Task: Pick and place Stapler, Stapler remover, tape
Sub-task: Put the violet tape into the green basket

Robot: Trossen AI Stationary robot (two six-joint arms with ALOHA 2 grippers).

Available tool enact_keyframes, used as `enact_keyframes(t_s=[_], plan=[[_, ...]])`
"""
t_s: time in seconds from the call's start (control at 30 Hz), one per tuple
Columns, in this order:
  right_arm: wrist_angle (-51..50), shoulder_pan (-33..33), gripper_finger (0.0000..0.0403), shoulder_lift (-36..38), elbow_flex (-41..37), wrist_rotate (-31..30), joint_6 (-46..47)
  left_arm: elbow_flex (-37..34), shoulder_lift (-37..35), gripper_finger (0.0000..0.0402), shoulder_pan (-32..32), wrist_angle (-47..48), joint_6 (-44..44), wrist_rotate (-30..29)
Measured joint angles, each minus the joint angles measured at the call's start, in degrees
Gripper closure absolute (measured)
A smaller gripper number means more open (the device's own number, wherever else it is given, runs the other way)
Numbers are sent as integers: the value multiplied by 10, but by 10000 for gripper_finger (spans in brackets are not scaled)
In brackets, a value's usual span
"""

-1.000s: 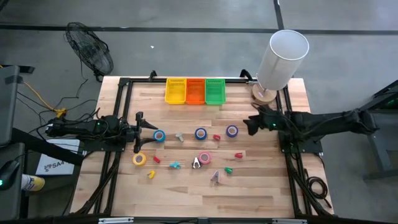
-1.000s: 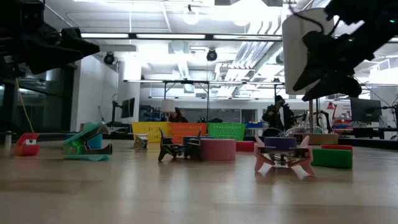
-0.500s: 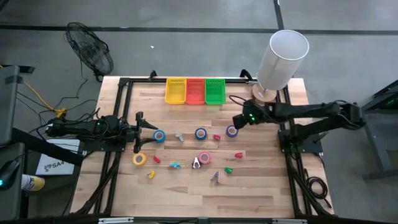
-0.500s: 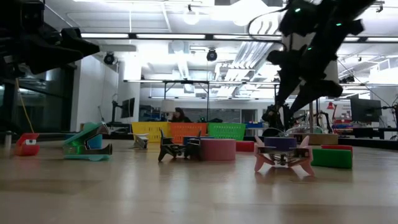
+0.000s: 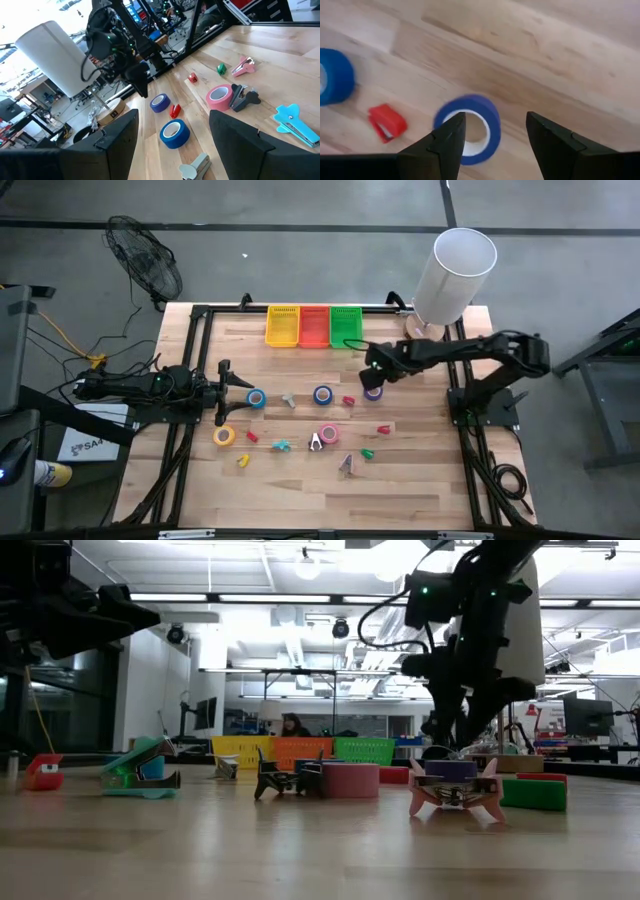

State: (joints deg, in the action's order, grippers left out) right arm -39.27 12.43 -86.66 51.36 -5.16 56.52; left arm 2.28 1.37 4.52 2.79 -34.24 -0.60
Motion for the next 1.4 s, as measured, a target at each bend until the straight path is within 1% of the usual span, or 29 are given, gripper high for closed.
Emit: enact_keyframes(t_s=[0.27,0.53,1.03,1.4], plan=[[-14,-33,202,-36,3,28,65,0,0,163,0,0,0,0],[-11,-43,201,-46,3,-13,105,0,0,163,0,0,0,0],[-19,-41,203,-46,3,-15,100,0,0,163,0,0,0,0],[-23,-22,204,-46,3,-7,75,0,0,163,0,0,0,0]])
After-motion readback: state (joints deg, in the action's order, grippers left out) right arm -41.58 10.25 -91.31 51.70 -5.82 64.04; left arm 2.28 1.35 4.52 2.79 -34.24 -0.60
